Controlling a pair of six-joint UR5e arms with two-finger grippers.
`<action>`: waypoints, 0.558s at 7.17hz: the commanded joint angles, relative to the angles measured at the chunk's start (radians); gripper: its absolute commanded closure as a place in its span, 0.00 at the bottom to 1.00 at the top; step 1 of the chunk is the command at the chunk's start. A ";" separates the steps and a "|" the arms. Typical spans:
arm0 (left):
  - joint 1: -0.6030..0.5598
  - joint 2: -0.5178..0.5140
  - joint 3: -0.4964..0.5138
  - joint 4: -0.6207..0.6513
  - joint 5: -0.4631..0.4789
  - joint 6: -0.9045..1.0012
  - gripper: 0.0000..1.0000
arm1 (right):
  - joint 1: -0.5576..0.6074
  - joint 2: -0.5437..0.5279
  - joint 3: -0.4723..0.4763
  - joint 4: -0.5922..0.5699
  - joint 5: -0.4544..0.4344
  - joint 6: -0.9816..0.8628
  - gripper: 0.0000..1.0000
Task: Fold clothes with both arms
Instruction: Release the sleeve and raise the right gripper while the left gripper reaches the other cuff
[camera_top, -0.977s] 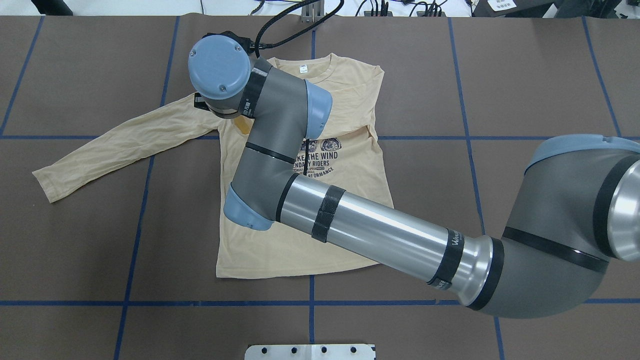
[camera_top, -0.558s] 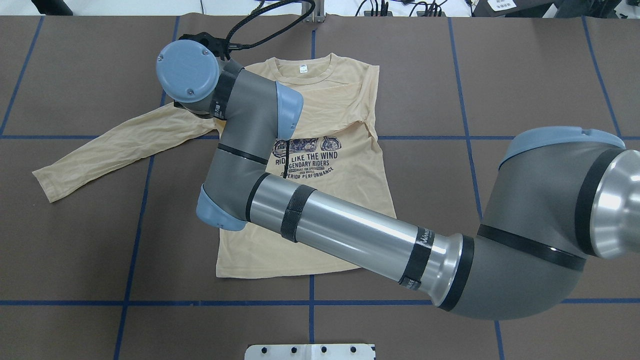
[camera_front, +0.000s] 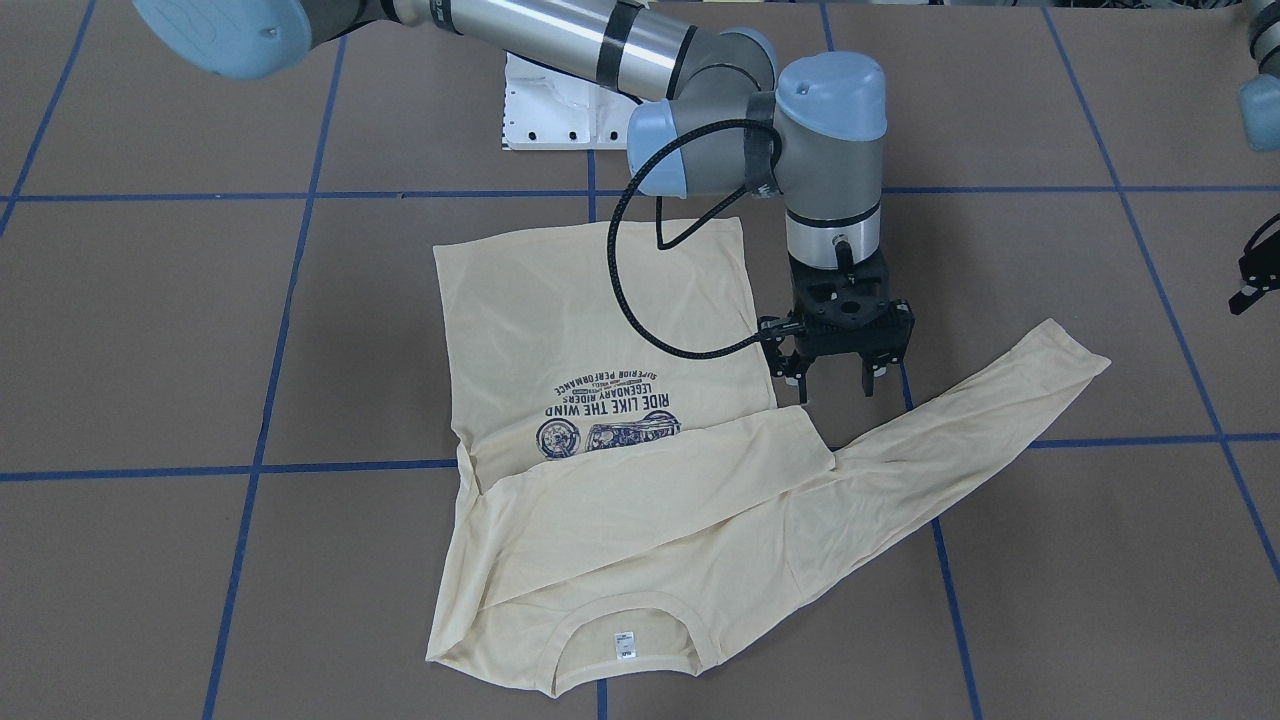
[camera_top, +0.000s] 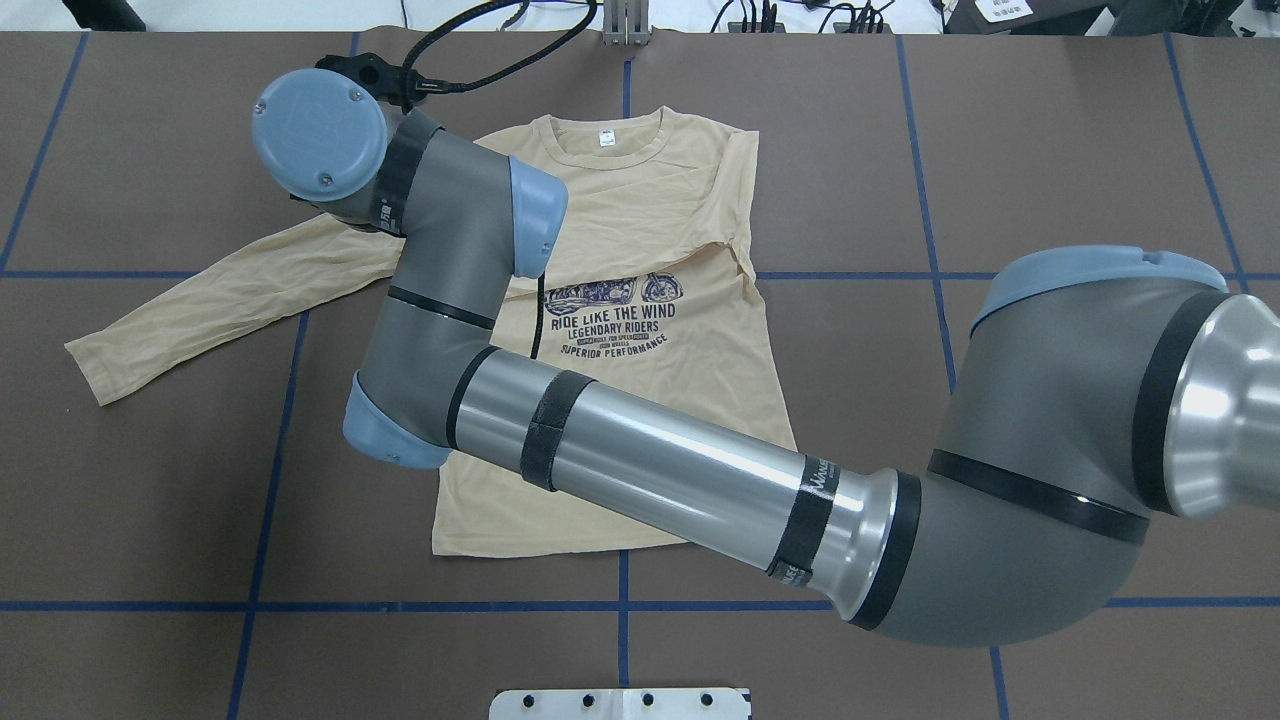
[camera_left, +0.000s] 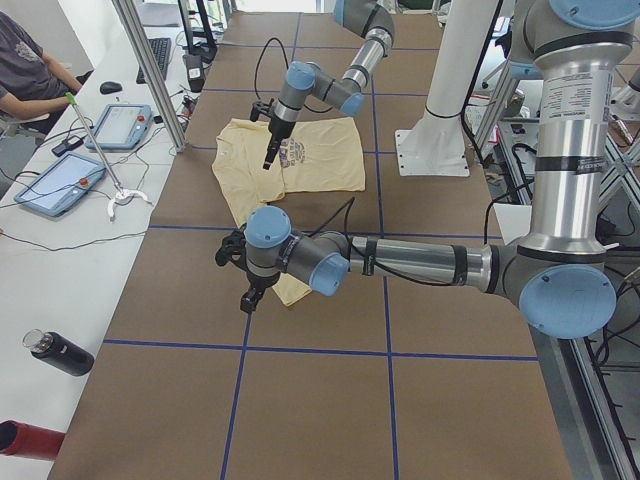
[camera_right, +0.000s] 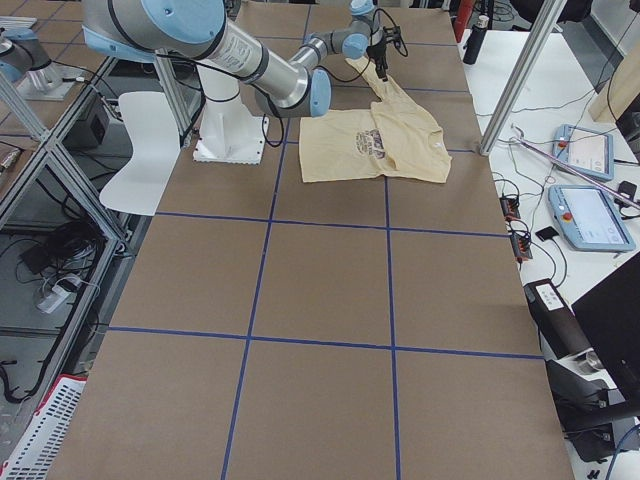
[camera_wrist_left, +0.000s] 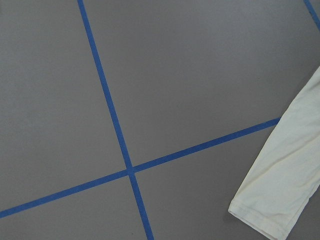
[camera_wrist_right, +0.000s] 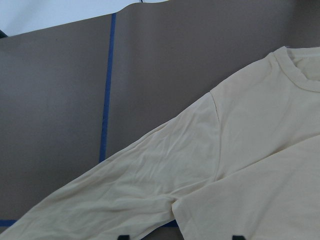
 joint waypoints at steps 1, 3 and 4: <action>0.144 -0.003 0.069 -0.201 -0.009 -0.301 0.00 | 0.030 -0.046 0.133 -0.117 0.048 0.116 0.00; 0.223 -0.012 0.135 -0.302 0.053 -0.391 0.02 | 0.147 -0.364 0.509 -0.187 0.220 0.098 0.02; 0.239 -0.057 0.221 -0.341 0.057 -0.392 0.02 | 0.182 -0.441 0.578 -0.187 0.278 0.032 0.01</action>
